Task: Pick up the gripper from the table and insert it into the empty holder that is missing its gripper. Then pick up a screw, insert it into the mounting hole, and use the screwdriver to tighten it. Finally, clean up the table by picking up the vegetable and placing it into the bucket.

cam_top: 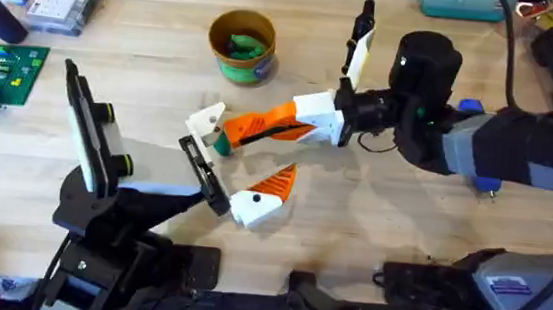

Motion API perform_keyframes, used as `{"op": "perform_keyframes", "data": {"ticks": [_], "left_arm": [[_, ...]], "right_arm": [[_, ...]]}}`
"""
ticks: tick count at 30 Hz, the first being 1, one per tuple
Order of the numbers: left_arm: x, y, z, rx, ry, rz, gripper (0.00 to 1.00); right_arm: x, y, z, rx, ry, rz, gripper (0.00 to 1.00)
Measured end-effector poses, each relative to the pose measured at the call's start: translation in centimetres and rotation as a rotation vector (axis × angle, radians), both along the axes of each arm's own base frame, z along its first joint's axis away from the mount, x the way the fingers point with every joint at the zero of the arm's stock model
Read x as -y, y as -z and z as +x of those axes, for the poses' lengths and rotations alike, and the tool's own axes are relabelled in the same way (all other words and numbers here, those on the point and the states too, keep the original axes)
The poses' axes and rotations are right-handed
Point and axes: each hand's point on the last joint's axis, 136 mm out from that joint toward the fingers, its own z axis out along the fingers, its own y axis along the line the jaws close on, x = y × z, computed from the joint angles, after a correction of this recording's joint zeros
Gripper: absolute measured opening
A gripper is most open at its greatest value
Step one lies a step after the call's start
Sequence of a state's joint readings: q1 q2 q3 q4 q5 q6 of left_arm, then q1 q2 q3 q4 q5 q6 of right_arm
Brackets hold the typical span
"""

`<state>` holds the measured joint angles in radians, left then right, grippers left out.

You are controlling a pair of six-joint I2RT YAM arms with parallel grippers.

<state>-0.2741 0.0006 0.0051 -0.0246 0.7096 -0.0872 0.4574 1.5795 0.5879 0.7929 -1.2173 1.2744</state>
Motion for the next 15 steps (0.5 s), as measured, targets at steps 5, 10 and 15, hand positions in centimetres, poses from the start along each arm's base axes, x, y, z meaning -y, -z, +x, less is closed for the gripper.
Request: {"op": "perform_keyframes", "data": {"ticks": [5, 10, 15], "left_arm": [[-0.2, -0.1, 0.3, 0.003, -0.019, 0.000, 0.993], [-0.3, -0.1, 0.4, 0.006, -0.026, 0.000, 0.993], [-0.2, -0.3, 0.3, 0.018, -0.019, -0.002, 0.993]], "right_arm": [[-0.4, -0.7, 0.1, 0.014, -0.012, 0.009, 0.018], [-0.9, -1.8, 0.4, 0.043, -0.023, 0.025, 0.018], [-1.1, -2.2, 0.5, 0.051, -0.025, 0.029, 0.018]]}}
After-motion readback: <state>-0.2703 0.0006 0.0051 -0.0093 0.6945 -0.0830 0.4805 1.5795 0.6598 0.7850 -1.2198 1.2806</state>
